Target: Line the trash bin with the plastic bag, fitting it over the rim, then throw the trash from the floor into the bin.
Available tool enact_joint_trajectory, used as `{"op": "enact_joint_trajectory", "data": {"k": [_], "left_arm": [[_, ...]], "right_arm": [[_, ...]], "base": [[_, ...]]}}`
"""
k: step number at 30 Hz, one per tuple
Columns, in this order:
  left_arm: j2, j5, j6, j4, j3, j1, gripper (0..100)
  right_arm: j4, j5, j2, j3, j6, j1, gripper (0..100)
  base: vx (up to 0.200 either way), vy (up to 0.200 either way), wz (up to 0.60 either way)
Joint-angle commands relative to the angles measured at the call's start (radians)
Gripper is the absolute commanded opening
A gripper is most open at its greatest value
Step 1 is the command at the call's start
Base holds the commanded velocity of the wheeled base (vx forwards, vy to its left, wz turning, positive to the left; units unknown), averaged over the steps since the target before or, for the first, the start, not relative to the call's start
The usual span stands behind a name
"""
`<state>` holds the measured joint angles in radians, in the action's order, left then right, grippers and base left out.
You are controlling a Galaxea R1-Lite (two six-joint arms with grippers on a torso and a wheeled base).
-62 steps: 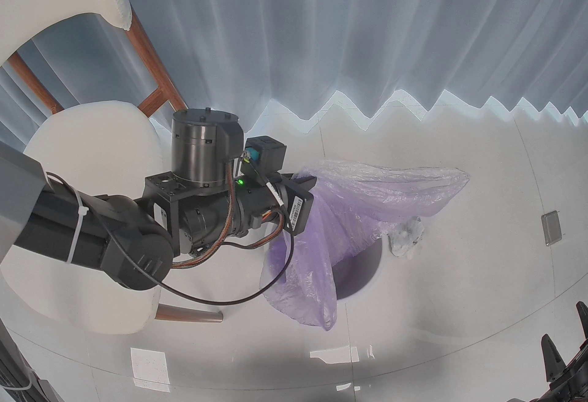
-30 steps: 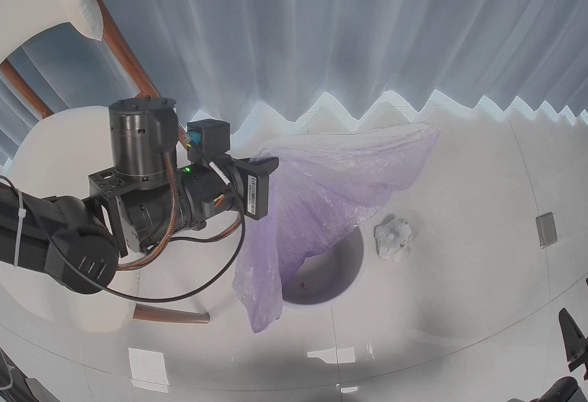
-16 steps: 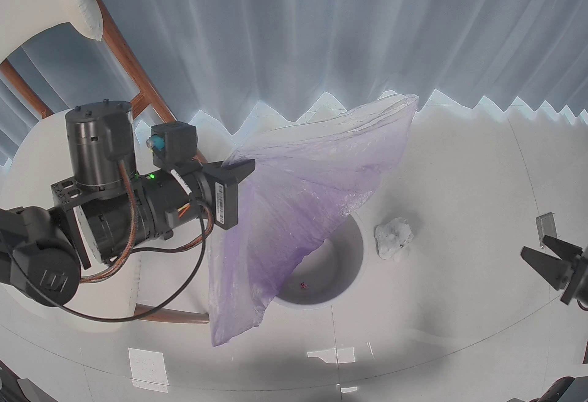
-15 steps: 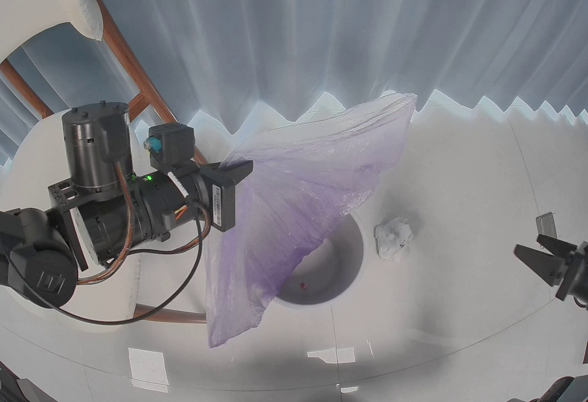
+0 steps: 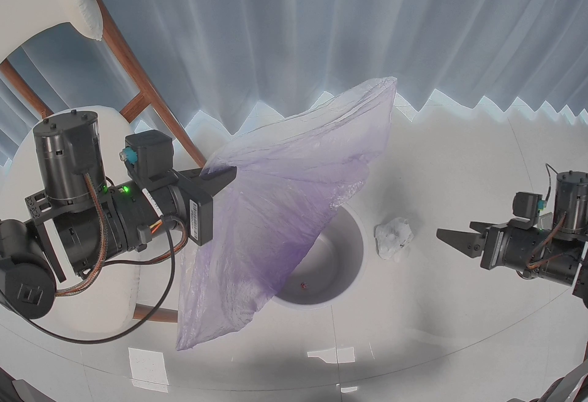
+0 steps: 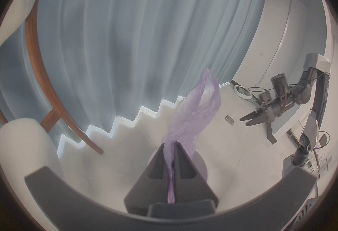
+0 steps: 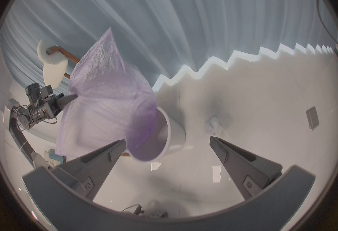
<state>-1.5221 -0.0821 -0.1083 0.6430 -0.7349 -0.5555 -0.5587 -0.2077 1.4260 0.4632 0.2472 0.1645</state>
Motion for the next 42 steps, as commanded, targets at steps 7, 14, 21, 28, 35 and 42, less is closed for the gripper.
{"op": "enact_joint_trajectory", "data": {"k": [7,14,21,28,35,42], "left_arm": [[0.007,-0.002,-0.036,0.000,0.008,0.002,0],[0.005,-0.022,-0.079,-0.002,0.008,0.002,0],[0.002,-0.126,-0.120,0.000,0.019,-0.012,0],[0.002,-0.215,-0.133,0.012,0.058,-0.026,0],[-0.026,-0.212,-0.134,0.047,0.054,-0.024,0],[-0.027,-0.209,-0.129,0.061,0.054,-0.006,0]], "right_arm": [[-0.468,0.053,0.488,0.046,-0.032,0.027,100],[-0.750,0.128,0.699,0.183,-0.065,0.032,0],[-0.753,0.143,0.735,0.311,-0.066,0.046,0],[-0.796,0.129,0.758,0.397,-0.060,0.047,0],[-0.833,0.028,0.761,0.339,-0.066,0.073,0],[-0.863,-0.056,0.769,0.324,-0.066,0.101,0]], "base": [[0.000,0.000,0.00],[0.000,0.000,0.00],[0.000,0.000,0.00],[0.000,0.000,0.00],[0.000,0.000,0.00],[0.000,0.000,0.00]]}}
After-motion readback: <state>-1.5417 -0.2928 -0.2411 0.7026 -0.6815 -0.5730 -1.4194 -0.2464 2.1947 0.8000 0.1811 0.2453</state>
